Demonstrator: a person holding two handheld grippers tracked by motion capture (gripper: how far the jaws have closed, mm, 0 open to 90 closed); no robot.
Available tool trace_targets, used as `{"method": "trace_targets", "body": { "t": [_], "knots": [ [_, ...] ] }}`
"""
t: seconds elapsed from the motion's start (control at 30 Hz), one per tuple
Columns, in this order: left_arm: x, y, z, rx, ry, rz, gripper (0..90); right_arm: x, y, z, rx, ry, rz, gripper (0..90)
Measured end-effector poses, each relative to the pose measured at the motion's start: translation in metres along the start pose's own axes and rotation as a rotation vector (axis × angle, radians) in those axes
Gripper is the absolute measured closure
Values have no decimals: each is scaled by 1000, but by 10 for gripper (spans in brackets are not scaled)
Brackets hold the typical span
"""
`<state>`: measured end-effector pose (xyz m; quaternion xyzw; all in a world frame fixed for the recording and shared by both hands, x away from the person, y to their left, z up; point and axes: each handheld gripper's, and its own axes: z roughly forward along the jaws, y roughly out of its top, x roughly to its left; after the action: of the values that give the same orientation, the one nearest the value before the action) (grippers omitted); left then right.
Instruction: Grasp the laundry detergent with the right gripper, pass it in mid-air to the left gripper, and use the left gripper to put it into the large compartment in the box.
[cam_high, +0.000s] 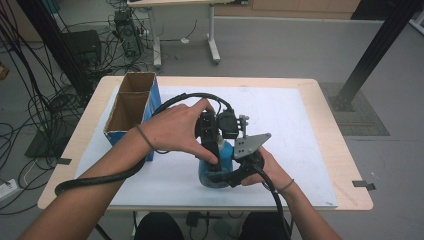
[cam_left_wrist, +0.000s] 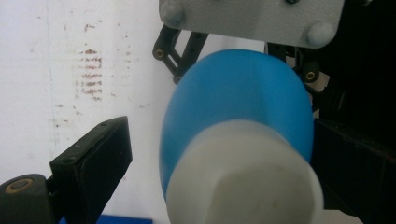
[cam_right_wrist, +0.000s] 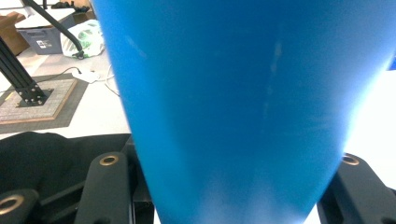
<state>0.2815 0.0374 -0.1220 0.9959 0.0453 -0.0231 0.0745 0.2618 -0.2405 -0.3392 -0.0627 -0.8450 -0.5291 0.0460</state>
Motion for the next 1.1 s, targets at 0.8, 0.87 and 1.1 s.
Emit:
{"method": "trace_targets", "body": {
  "t": [0.8,0.87,1.1],
  "knots": [
    [0,-6,-1,-11,5,-3,78,-3,4,4,4,2,2,426],
    [0,-6,-1,-10,5,-4,78,-2,4,4,5,1,4,426],
    [0,-7,-1,-10,7,-8,78,-3,5,5,6,6,3,426]
  ]
}}
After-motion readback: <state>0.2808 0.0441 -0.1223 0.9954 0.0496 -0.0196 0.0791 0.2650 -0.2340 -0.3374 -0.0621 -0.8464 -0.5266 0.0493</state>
